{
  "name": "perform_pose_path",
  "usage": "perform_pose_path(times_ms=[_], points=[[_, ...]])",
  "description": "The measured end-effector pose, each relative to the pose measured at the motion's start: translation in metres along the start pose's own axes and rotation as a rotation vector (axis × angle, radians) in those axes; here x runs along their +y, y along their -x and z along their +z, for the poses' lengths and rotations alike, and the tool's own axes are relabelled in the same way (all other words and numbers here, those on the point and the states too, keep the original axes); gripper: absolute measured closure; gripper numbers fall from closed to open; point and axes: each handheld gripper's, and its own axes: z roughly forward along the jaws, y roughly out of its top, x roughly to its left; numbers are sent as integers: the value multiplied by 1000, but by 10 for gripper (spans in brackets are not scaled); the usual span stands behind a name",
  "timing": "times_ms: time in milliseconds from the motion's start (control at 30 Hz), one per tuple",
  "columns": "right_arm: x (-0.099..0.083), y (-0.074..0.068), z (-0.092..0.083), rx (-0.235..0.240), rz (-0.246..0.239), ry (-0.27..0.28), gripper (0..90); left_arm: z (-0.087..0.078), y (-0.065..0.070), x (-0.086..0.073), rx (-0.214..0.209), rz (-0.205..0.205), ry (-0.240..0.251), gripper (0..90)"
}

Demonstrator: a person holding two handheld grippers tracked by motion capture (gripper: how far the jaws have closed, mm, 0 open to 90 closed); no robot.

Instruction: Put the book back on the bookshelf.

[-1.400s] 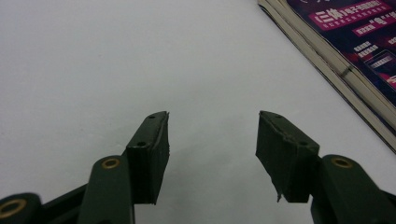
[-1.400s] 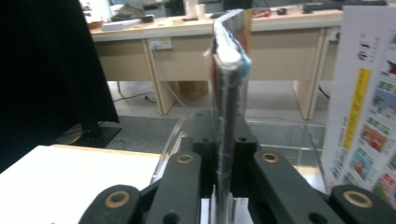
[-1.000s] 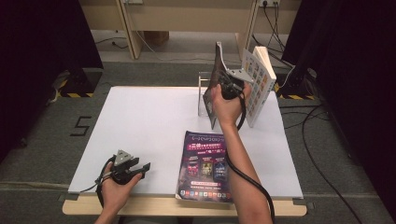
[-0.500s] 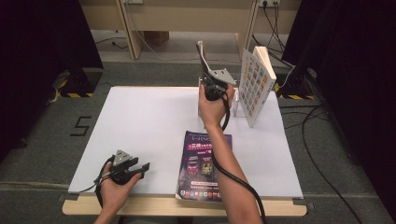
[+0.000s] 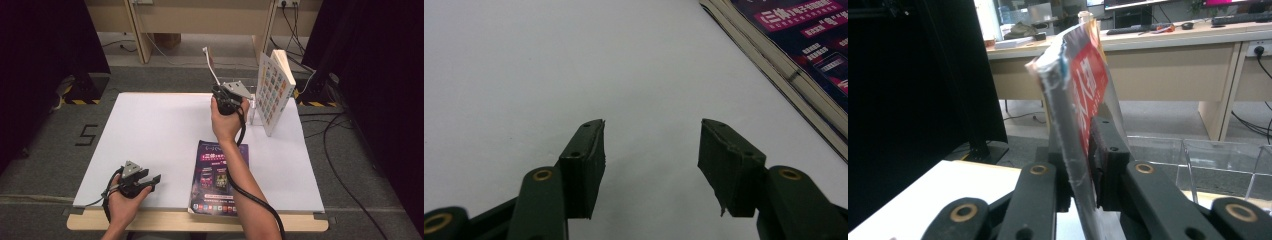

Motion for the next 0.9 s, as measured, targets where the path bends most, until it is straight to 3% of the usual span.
perform_pose_path(times_ms=[167, 600, 900], points=[[-2, 2, -4, 25, 19, -3, 753, 1, 0, 0, -2, 1, -4, 435], [-6, 4, -18, 74, -48, 12, 632, 1, 2, 0, -5, -1, -1, 435], [-11, 5, -28, 107, -61, 21, 603, 2, 2, 0, -6, 0, -3, 435]])
